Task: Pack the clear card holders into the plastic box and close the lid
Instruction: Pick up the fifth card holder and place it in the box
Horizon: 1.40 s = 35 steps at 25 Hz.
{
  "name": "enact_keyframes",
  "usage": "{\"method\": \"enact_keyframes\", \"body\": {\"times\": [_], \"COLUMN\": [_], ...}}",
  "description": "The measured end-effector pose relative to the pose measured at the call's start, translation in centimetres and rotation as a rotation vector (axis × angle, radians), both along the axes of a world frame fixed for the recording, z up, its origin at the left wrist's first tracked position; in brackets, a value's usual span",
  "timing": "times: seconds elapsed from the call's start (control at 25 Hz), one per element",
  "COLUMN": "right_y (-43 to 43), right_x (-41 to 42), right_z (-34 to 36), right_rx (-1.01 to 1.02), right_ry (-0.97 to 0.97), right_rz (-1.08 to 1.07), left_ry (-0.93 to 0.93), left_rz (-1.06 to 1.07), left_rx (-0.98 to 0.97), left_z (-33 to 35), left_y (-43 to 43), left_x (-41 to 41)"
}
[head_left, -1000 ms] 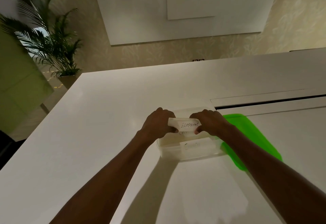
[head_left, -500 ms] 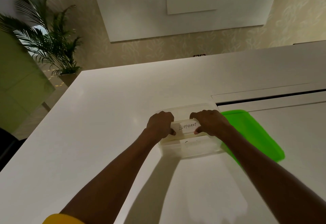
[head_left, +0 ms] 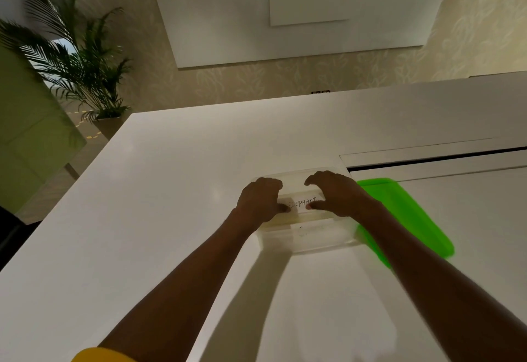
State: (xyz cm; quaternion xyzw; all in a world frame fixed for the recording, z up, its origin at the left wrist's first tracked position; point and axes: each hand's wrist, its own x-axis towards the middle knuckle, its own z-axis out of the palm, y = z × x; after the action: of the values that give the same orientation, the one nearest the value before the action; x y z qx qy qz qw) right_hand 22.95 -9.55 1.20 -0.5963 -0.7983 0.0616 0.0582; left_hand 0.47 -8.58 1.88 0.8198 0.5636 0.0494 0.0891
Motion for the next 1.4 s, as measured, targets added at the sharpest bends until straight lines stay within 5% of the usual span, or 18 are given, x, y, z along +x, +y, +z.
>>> {"method": "enact_keyframes", "body": {"times": [0.2, 0.4, 1.4], "right_y": [-0.7, -1.1, -10.1], "right_x": [-0.5, -0.9, -13.8], "right_z": [0.9, -0.5, -0.8], "right_rx": [0.279, 0.055, 0.084], "right_ry": [0.208, 0.024, -0.022], "right_rz": [-0.141, -0.166, -0.147], "left_ry": [-0.200, -0.101, -0.105], "left_rz": [0.123, 0.215, 0.239], "left_rx": [0.308, 0.025, 0.102], "left_z": [0.5, -1.3, -1.7], "left_y": [-1.2, -2.1, -10.9], "left_x": [1.0, 1.4, -11.4]}}
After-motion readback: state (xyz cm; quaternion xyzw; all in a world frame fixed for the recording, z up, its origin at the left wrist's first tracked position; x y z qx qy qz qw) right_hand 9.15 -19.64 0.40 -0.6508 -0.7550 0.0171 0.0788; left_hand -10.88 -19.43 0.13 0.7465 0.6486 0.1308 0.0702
